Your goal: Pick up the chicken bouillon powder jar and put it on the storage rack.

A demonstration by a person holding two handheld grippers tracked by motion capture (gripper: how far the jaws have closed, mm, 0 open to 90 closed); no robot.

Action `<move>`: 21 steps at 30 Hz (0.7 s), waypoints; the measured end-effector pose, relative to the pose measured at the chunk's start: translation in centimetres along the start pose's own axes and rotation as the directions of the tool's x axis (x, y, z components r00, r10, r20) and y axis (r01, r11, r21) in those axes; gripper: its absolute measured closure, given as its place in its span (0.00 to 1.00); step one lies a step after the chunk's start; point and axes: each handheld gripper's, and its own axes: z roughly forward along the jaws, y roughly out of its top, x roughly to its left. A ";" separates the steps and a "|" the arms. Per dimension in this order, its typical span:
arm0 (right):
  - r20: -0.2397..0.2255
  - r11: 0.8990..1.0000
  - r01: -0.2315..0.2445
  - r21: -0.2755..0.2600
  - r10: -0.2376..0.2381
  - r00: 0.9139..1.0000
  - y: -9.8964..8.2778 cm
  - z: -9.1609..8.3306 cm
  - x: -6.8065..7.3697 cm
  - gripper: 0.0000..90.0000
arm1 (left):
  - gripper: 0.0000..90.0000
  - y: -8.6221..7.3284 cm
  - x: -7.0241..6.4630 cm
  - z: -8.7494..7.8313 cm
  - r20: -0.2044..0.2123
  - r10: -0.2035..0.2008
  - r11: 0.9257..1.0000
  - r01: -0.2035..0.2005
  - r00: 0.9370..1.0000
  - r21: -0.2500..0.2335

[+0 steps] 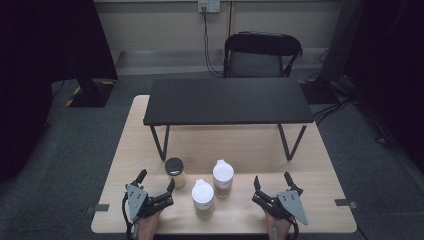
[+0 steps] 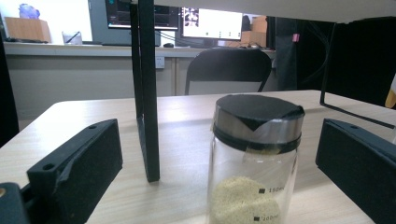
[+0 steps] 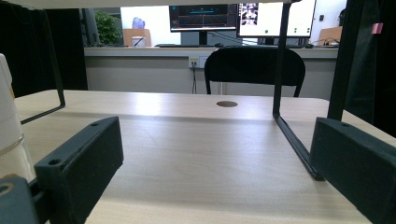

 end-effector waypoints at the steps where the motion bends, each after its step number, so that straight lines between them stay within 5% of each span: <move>1: 0.000 1.000 0.000 0.000 0.000 1.000 0.0 0.0 0.0 0.02 | 0.00 0.1 0.0 0.0 0.002 0.001 1.000 -0.001 1.000 0.000; 21: -0.004 1.000 0.002 -0.002 -0.002 1.000 0.0 0.0 0.0 0.01 | 0.00 1.3 -0.8 0.6 0.063 0.018 1.000 -0.019 0.998 0.009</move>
